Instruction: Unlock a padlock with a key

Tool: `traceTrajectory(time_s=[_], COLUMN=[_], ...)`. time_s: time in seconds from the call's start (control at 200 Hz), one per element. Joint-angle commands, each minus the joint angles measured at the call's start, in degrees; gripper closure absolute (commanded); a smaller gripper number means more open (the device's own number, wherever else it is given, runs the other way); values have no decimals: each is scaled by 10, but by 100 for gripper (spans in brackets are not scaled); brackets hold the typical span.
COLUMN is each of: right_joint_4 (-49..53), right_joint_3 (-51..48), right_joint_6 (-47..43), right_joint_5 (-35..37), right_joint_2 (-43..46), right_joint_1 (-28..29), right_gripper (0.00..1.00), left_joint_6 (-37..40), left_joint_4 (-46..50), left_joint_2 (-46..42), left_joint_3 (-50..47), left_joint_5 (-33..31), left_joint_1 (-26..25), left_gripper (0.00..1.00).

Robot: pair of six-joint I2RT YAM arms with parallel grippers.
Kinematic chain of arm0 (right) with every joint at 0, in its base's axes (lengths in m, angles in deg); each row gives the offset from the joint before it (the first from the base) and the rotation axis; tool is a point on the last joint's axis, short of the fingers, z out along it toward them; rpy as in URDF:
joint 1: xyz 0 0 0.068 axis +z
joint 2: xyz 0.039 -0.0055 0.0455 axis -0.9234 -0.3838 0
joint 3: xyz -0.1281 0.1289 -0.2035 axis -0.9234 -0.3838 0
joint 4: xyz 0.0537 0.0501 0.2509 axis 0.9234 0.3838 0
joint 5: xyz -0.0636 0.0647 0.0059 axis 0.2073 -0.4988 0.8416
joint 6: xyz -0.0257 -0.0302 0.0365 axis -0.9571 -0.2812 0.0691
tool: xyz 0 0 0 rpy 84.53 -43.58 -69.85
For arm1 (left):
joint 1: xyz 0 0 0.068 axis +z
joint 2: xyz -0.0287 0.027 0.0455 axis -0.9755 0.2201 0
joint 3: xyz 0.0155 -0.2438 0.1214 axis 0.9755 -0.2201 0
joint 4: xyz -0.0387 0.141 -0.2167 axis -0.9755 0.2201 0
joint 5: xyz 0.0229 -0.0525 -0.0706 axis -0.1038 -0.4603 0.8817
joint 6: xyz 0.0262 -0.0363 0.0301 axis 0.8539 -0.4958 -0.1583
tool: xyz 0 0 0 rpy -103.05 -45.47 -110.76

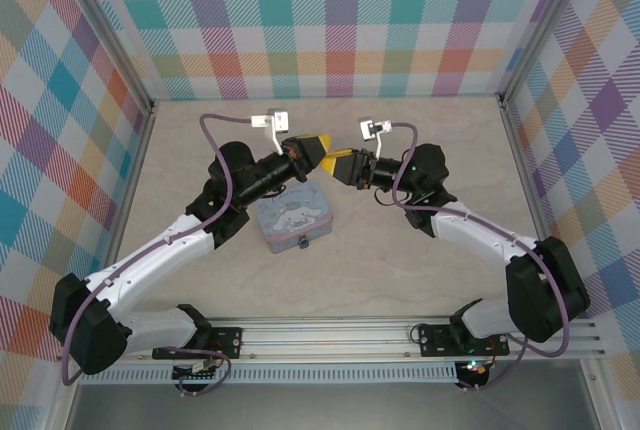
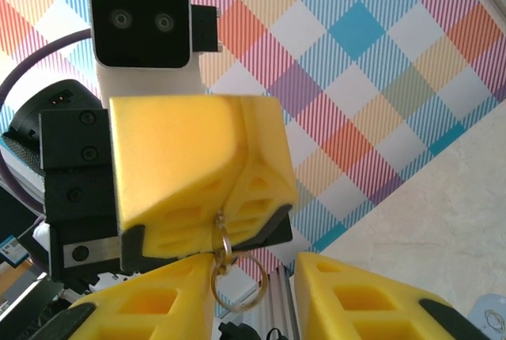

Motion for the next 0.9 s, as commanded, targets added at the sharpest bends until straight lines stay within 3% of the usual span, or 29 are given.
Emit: traceTrajectory(time_s=[0.0, 0.47, 0.895], right_joint_4=[-33, -21, 47], right_joint_3=[22, 11, -4], right_joint_6=[8, 4, -38], right_joint_5=[5, 8, 20], right_joint_2=[-8, 2, 37], right_joint_1=[5, 6, 6], right_gripper=[70, 92, 100], left_joint_6=[-2, -9, -12], left_joint_4=[-27, -33, -30], left_joint_2=[-1, -10, -26], left_joint_3=[1, -13, -24], left_joint_5=[6, -18, -51], left_joint_1=[-7, -7, -6], left_gripper=[100, 100, 99])
